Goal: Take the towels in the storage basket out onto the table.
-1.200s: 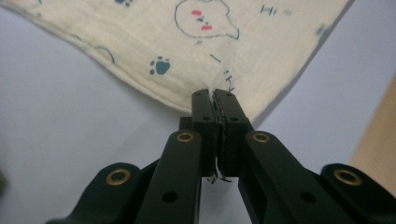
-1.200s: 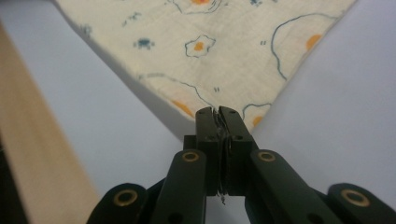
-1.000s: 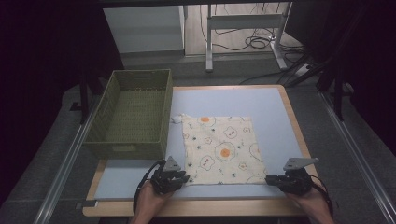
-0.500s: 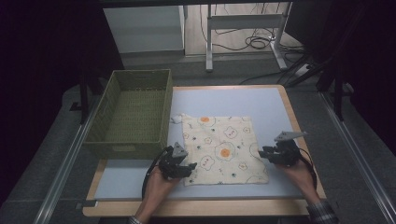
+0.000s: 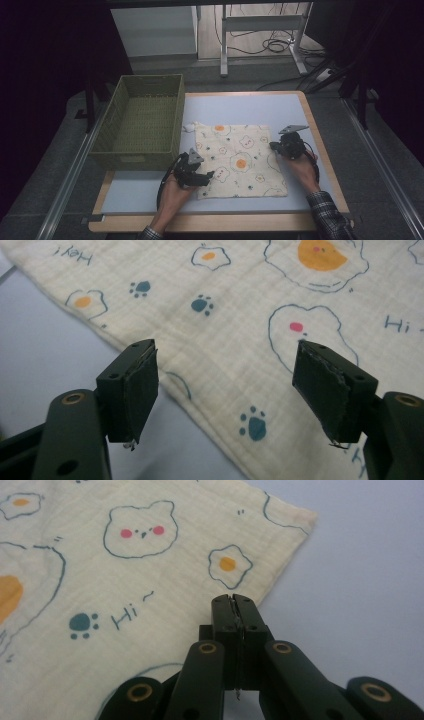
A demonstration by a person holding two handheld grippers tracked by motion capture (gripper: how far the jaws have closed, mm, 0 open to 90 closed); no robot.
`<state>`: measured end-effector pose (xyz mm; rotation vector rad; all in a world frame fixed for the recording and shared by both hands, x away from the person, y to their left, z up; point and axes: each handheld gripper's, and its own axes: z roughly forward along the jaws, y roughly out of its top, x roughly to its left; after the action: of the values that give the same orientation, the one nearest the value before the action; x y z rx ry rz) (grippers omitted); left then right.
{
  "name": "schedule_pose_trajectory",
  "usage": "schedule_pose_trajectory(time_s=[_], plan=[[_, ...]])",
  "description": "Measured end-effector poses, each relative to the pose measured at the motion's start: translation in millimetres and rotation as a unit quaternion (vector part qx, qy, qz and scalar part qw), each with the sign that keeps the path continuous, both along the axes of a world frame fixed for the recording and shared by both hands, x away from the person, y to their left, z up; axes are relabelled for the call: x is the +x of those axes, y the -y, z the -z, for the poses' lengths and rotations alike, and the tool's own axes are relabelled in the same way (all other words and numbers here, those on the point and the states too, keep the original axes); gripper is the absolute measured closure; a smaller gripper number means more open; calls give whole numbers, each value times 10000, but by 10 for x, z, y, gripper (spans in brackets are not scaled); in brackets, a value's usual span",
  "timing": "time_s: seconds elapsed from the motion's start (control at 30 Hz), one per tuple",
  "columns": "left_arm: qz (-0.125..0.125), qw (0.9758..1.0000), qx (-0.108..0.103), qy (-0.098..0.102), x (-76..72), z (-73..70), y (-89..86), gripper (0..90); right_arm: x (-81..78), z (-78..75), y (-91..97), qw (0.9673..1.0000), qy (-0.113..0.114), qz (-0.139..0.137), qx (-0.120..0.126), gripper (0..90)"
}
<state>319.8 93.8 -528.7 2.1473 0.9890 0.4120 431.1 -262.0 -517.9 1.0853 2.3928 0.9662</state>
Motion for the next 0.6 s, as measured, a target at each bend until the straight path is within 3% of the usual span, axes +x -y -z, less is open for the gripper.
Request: schedule_pose_trajectory(time_s=[0.17, 0.3, 0.4, 0.43, 0.6], plan=[[27, 10000, 32, 71, 59, -35, 71, 263, -20, -31, 221, 9997, -25, 212, -70, 896], [34, 10000, 66, 55, 148, -34, 138, 248, -66, -37, 442, 9993, -131, 339, 53, 893], [27, 9999, 93, 63, 214, -33, 180, 242, -87, -39, 483, 9992, -133, 350, 121, 884], [-5, 9999, 127, 87, 273, -47, 214, 241, -92, -71, 496, 9991, -95, 351, 224, 815], [-123, 9997, 179, 132, 434, -93, 269, 247, -36, -121, 497, 9987, -79, 409, 297, 715]])
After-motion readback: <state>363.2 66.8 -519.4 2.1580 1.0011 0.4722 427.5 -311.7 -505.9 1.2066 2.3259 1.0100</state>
